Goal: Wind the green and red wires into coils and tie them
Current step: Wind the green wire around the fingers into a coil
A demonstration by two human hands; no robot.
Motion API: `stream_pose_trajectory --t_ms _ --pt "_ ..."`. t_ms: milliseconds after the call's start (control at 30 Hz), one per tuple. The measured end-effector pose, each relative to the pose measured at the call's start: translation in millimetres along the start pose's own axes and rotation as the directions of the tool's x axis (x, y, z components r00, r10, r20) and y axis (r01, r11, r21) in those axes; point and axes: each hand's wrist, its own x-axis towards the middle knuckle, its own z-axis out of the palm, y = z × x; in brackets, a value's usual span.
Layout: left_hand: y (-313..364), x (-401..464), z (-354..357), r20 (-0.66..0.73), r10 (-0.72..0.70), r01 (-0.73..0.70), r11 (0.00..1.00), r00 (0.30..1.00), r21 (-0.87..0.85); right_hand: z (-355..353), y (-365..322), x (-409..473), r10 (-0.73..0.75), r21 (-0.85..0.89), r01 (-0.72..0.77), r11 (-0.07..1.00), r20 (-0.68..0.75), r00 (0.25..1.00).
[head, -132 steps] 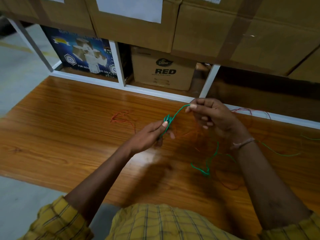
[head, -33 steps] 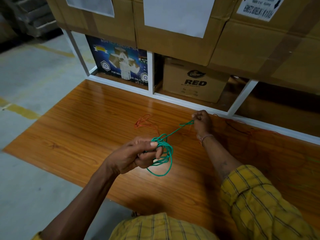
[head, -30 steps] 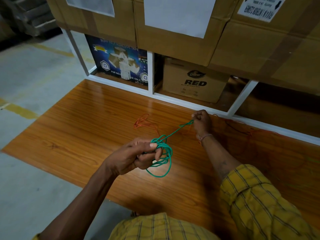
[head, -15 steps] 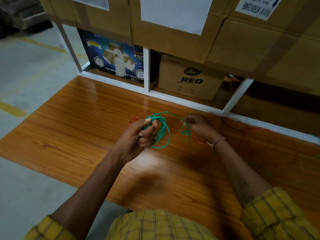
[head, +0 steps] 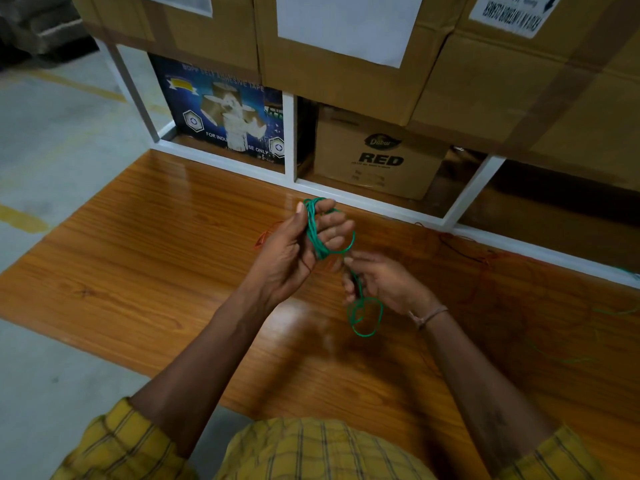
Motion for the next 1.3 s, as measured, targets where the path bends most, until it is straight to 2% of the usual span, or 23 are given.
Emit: stream_pose_trajectory --t_ms 100,167,200,267,333,367,400,433,467,500,567,633,833,900,1000,1200,1267,1300 --pt "-5 9 -3 0.005 0.036 -0.036 0.992 0.999 0.118 11 5 -9 0.073 -0.123 -0.058 0.991 0.118 0.99" --pt "-10 14 -9 -0.075 0.086 -0.053 0.93 0.993 0.363 13 1 -15 0.109 -0.216 -0.064 0.974 0.203 0.973" --pt "-12 15 -13 -0.094 0.115 -0.051 0.857 0.989 0.513 13 -3 -18 0.132 -0.265 -0.068 0.962 0.231 0.964" --pt "-13 15 -20 -0.036 0.14 -0.062 0.634 0.989 0.771 9 -15 -25 0.154 -0.369 -0.052 0.928 0.251 0.956" --pt "-14 17 -27 0.108 0.102 -0.134 0.299 0.989 0.945 5 -32 -33 0.15 -0.403 -0.054 0.914 0.212 0.966" --pt "-14 17 -27 0.164 0.061 -0.17 0.115 0.985 0.979 2 -40 -36 0.144 -0.409 -0.062 0.911 0.173 0.974" --pt "-14 17 -27 0.183 0.026 -0.182 -0.022 0.983 0.983 -1 -48 -38 0.128 -0.415 -0.065 0.908 0.126 0.984" --pt "-14 14 -25 0.186 0.0 -0.185 -0.094 0.983 0.978 -5 -54 -39 0.107 -0.425 -0.064 0.903 0.078 0.991" --pt "-14 13 -26 0.187 -0.019 -0.188 -0.103 0.982 0.977 -10 -59 -38 0.09 -0.433 -0.066 0.899 0.034 0.995" --pt "-14 11 -27 0.186 -0.032 -0.188 -0.069 0.982 0.98 -16 -62 -37 0.081 -0.425 -0.075 0.902 -0.005 0.997" --pt "-14 11 -31 0.167 -0.031 -0.166 0.054 0.985 0.985 -24 -67 -35 0.068 -0.38 -0.083 0.921 -0.054 0.996" --pt "-11 11 -30 0.144 -0.032 -0.139 0.12 0.989 0.983 -30 -68 -34 0.035 -0.322 -0.068 0.944 -0.108 0.993" --pt "-2 7 -29 0.094 -0.069 -0.085 0.12 0.993 0.989 -40 -64 -26 -0.056 -0.132 0.031 0.991 -0.191 0.98" --pt "-6 7 -29 0.068 -0.017 -0.065 0.132 0.998 0.989 -37 -61 -25 -0.106 -0.199 0.059 0.978 -0.235 0.966" --pt "-12 9 -30 0.041 0.085 -0.055 0.17 0.996 0.984 -29 -51 -24 -0.258 -0.484 0.111 0.868 -0.25 0.933" --pt "-23 14 -32 0.048 0.163 -0.064 0.1 0.986 0.993 -19 -39 -21 -0.426 -0.652 0.193 0.733 -0.219 0.878" --pt "-23 15 -34 0.027 0.194 -0.035 0.041 0.981 0.999 -23 -39 -20 -0.383 -0.552 0.21 0.807 -0.218 0.898" --pt "-22 16 -36 0.015 0.209 -0.016 0.002 0.978 1.0 -26 -40 -21 -0.343 -0.423 0.227 0.877 -0.221 0.913"
